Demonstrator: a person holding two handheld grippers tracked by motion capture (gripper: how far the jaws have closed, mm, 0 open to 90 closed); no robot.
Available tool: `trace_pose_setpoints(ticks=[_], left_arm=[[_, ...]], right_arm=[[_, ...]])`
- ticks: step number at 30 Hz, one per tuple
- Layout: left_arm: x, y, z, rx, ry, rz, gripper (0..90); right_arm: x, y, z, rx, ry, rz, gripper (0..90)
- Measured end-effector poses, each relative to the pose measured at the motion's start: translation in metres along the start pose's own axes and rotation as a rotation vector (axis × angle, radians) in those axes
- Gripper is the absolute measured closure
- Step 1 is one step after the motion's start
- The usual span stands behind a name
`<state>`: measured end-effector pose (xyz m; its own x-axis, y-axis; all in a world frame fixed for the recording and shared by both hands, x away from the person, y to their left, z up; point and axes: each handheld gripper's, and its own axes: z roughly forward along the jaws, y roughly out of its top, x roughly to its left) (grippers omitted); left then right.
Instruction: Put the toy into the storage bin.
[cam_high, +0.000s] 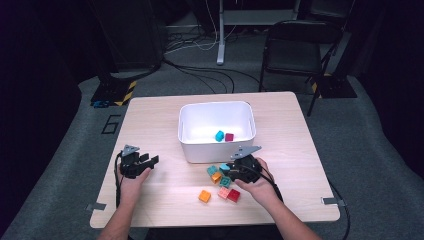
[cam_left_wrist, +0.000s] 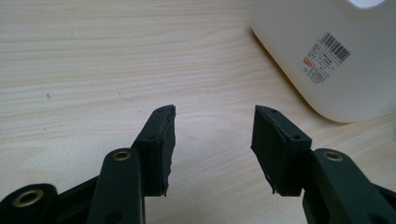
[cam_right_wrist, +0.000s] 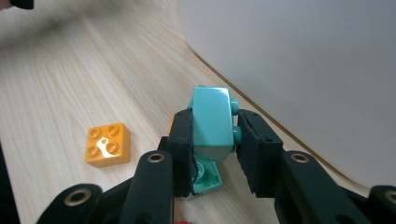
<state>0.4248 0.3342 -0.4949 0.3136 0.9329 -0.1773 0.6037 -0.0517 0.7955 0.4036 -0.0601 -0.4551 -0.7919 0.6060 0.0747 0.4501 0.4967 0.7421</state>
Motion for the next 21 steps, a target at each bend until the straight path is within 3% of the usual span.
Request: trace_pose_setpoints(ticks=[14, 21], left_arm=[[-0.001, 0.0, 0.0, -0.001, 0.0, 0.0, 49.0], [-0.001, 0.0, -0.001, 0.005, -0.002, 0.009, 48.9]], right_arm=[[0.006, 0.016, -0.028, -0.01, 0.035, -0.015, 67.1], [0.008, 0.025, -0.05, -0.051, 0.041, -0.033, 67.1]])
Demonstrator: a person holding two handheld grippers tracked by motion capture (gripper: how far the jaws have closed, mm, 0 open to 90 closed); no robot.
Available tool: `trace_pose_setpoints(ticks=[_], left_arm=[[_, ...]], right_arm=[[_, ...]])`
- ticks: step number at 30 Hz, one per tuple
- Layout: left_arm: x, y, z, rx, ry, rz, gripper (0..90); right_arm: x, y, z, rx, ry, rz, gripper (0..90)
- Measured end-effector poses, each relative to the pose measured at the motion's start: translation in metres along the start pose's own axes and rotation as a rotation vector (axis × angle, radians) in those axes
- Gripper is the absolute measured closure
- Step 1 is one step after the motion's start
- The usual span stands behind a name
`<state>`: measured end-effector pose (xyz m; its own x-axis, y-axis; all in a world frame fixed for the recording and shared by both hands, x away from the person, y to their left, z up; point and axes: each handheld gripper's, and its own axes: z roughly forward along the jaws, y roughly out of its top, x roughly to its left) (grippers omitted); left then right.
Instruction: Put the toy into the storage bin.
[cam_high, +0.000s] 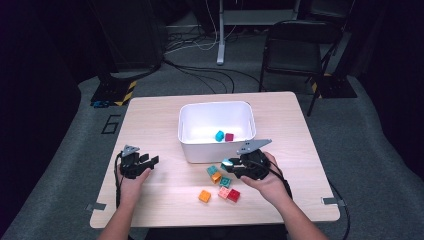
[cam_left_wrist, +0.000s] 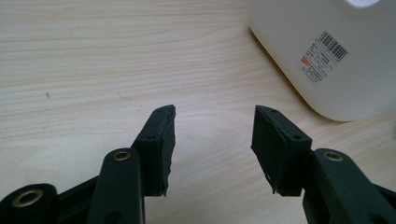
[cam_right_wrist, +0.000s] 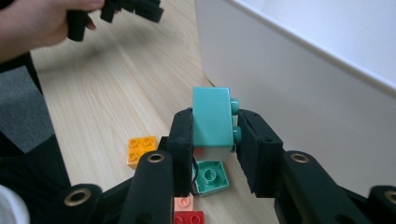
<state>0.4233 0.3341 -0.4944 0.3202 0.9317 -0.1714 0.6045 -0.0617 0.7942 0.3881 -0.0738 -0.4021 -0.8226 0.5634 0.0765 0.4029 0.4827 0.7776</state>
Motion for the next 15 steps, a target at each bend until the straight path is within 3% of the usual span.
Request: trace_pose_setpoints(ticks=[8, 15], left_arm=[[0.0, 0.0, 0.0, -0.01, 0.002, -0.01, 48.8], [0.0, 0.0, 0.0, -0.007, -0.002, -0.01, 48.8]], right_arm=[[-0.005, 0.019, -0.022, -0.028, 0.02, 0.004, 67.2], [-0.012, 0.039, -0.03, -0.027, 0.008, -0.009, 67.2]])
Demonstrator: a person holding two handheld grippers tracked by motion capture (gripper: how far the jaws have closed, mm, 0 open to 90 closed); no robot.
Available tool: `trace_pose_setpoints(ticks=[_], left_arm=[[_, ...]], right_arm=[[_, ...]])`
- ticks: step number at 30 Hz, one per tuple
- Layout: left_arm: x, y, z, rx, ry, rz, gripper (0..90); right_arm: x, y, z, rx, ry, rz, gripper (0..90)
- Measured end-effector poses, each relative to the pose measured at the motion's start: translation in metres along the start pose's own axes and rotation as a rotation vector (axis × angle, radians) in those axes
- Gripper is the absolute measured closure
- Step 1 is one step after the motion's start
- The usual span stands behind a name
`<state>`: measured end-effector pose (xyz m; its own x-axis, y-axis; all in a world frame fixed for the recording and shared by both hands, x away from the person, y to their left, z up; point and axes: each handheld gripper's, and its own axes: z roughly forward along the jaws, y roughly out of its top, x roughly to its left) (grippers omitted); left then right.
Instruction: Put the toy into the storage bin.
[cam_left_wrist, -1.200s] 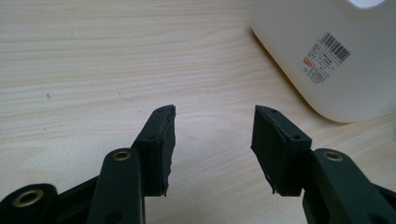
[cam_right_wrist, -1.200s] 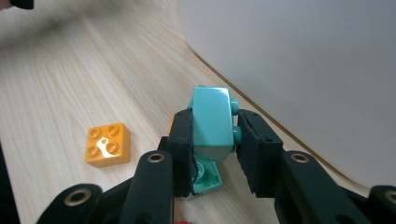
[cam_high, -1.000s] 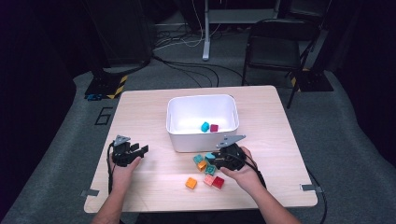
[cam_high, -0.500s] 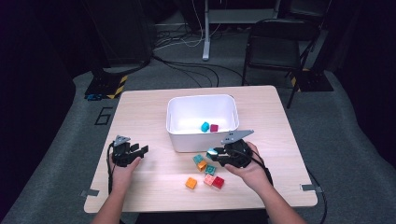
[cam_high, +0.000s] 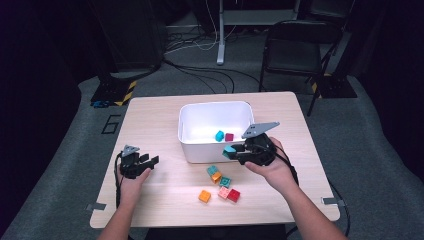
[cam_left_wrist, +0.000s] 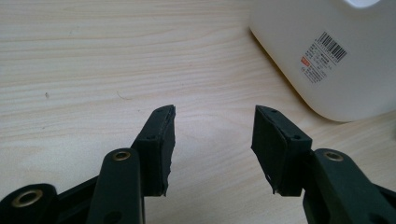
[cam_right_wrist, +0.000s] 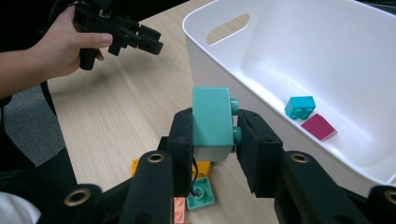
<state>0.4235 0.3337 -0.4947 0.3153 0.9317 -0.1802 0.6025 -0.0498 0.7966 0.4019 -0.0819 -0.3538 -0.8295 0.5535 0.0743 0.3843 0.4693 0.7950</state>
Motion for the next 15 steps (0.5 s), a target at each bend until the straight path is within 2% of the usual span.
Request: trace_pose_setpoints(ticks=[6, 15], left_arm=[[0.002, 0.0, 0.0, -0.003, 0.001, -0.006, 48.8], [0.002, 0.0, 0.0, -0.006, 0.0, -0.007, 48.8]], right_arm=[[-0.006, 0.014, -0.001, -0.002, 0.001, 0.002, 67.2], [-0.021, 0.028, 0.002, -0.015, -0.042, 0.023, 67.2]])
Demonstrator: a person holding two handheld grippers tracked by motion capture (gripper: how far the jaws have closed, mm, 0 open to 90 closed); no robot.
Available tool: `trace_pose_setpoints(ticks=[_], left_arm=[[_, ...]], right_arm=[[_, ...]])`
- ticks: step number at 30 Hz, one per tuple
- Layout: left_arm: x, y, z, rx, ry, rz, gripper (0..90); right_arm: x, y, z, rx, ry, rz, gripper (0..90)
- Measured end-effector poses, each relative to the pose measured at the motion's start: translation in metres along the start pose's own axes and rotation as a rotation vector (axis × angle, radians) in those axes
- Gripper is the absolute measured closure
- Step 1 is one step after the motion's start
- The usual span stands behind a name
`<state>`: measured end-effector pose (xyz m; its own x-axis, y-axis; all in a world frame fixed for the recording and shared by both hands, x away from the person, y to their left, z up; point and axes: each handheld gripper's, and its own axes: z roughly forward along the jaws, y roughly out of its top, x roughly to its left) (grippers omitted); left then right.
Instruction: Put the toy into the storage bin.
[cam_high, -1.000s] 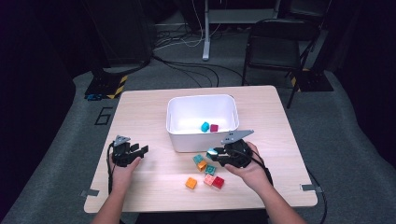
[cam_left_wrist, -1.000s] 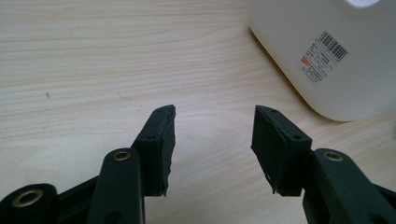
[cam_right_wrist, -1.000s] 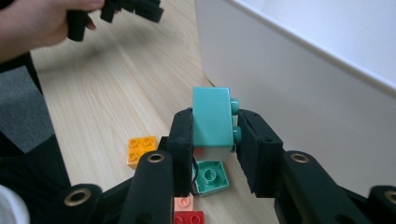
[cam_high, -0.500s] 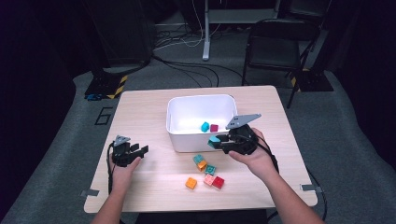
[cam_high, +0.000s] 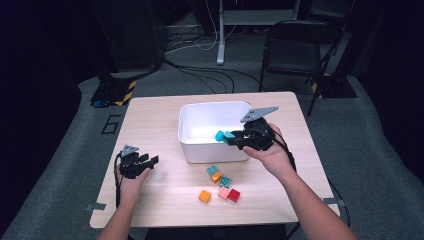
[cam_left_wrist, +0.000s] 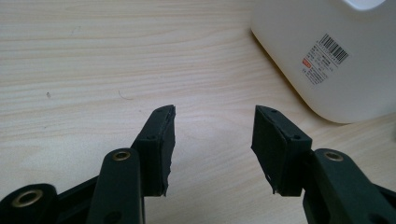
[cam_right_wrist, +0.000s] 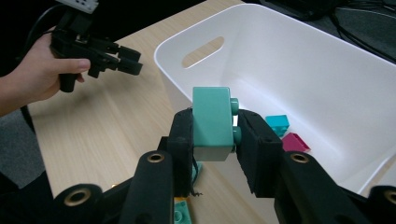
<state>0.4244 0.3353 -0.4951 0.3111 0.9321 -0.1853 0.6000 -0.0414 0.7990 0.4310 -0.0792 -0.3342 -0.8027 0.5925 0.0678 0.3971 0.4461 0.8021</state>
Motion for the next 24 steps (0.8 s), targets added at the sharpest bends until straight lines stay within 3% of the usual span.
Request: trace_pose_setpoints(ticks=[12, 24], left_arm=[[0.0, 0.0, 0.0, 0.003, -0.001, -0.004, 48.8], [0.002, 0.0, 0.0, 0.001, -0.001, -0.007, 48.8]], right_arm=[[-0.028, 0.009, 0.024, 0.016, -0.064, 0.039, 67.2], [-0.042, 0.027, 0.053, 0.034, -0.074, 0.04, 67.2]])
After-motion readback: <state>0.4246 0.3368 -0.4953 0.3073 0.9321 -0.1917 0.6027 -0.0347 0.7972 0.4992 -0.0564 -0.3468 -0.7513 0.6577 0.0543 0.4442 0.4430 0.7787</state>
